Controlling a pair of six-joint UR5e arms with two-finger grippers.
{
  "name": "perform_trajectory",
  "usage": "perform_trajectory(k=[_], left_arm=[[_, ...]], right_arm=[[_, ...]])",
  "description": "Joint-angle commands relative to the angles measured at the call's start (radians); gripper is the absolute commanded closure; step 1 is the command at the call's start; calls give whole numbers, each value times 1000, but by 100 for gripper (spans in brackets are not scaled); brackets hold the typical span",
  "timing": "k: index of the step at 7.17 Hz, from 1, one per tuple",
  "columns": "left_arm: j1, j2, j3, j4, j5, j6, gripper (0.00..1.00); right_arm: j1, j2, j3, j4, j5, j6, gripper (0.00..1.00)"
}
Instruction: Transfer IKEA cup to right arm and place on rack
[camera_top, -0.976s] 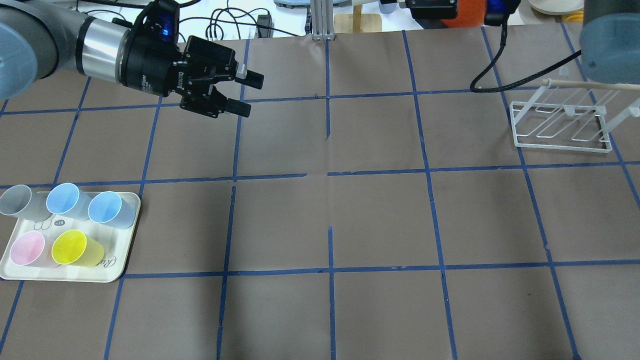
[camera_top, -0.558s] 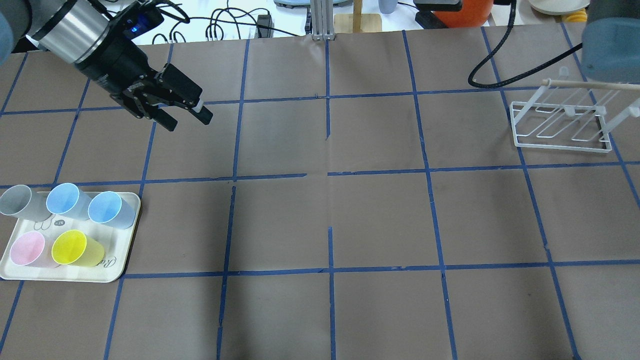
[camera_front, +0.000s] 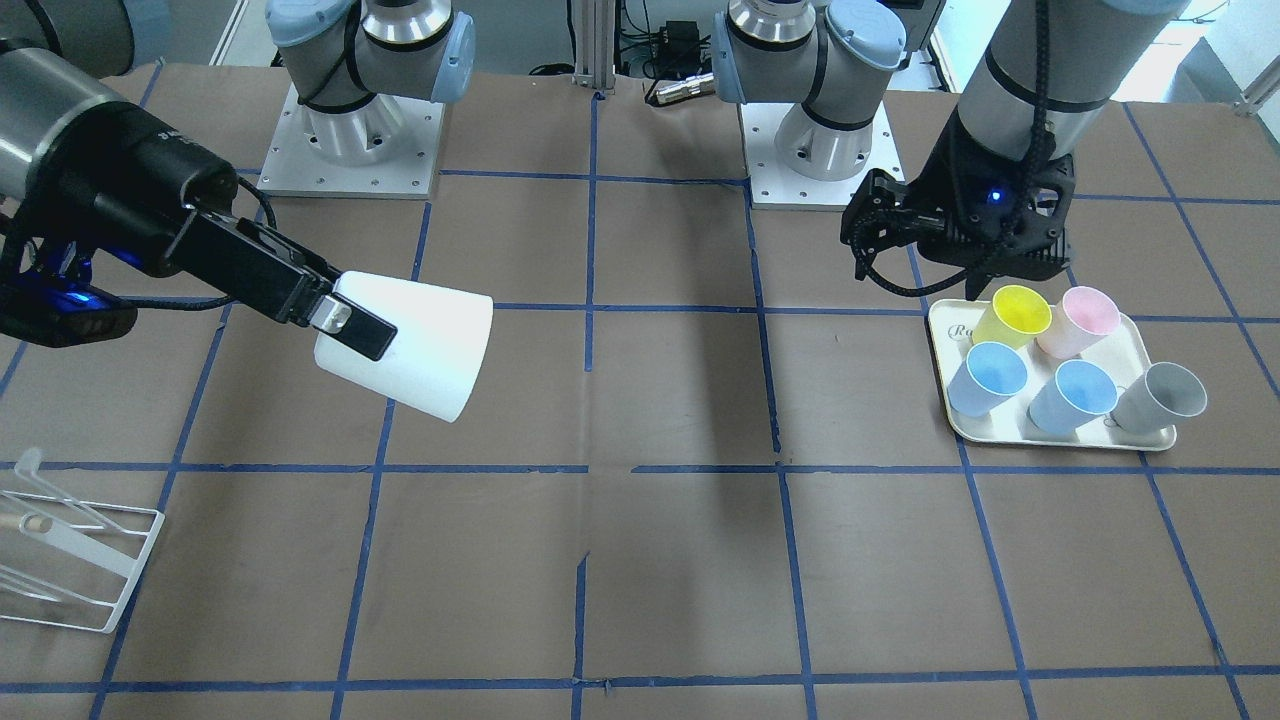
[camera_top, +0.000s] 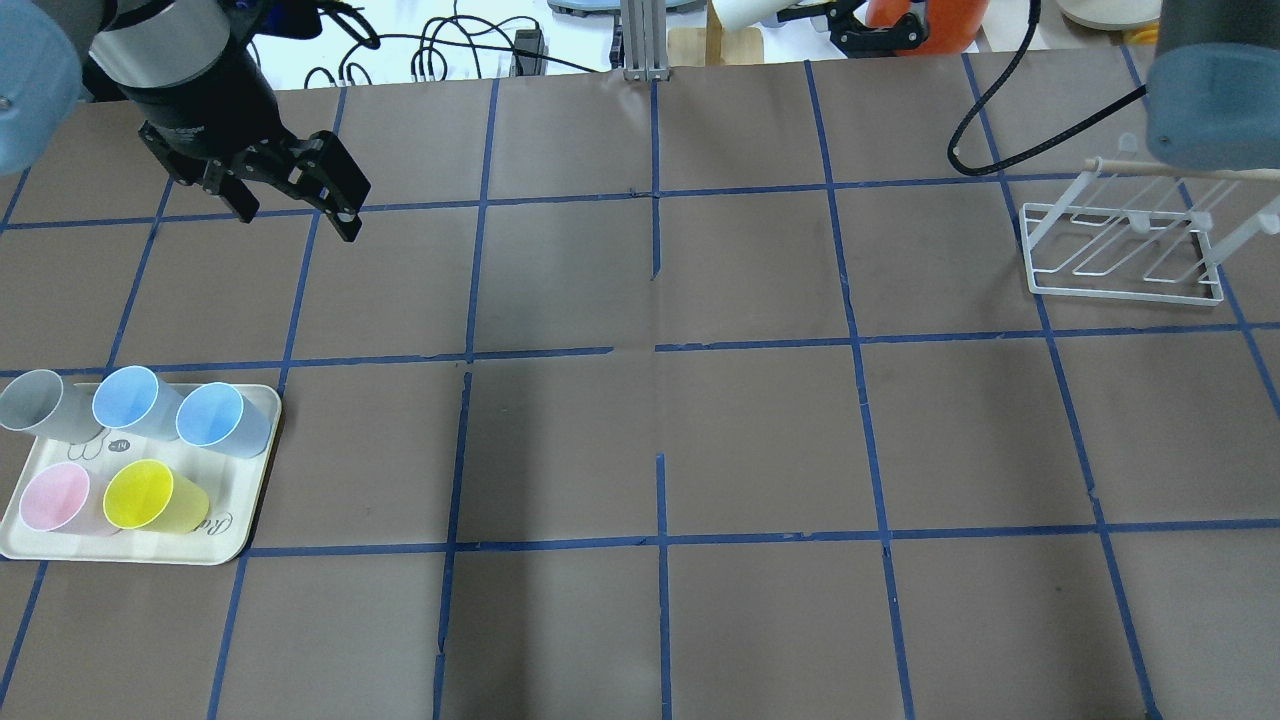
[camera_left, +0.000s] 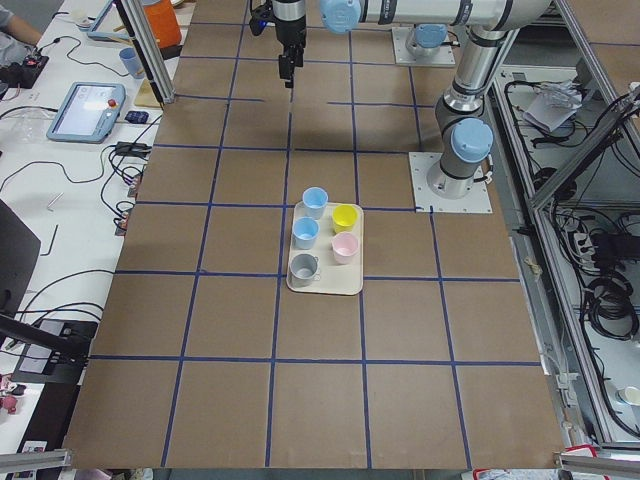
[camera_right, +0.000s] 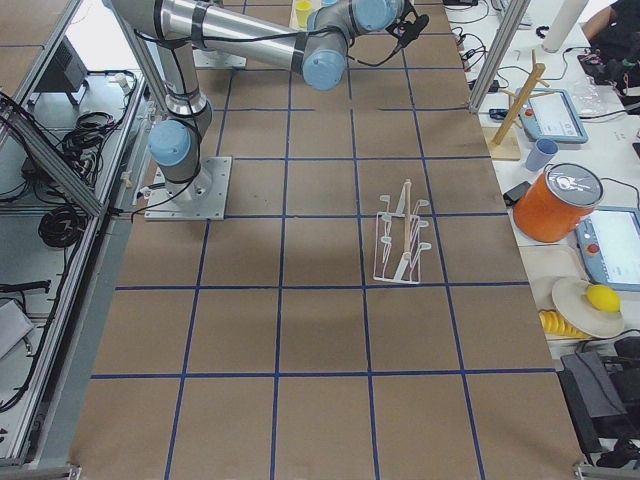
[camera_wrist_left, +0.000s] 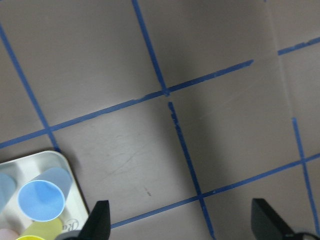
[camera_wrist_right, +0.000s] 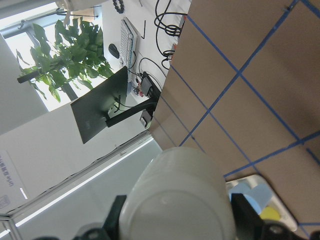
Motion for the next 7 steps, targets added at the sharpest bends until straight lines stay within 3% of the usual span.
perform_trajectory(k=[1, 2, 3, 6, 7], left_arm=[[-25, 2, 50, 0, -93, -197, 0], [-8, 2, 37, -17, -53, -191, 0], [18, 1, 55, -16, -42, -184, 0], [29, -1, 28, -16, -31, -184, 0], [27, 10, 28, -19, -34, -183, 0]], right_arm=[[40, -18, -26, 246, -283, -477, 82], [40, -44, -58, 409, -468, -656, 83], [31, -37, -107, 504, -622, -714, 83], [14, 29, -199, 518, -919, -729, 85], [-21, 45, -218, 513, -944, -768, 85]])
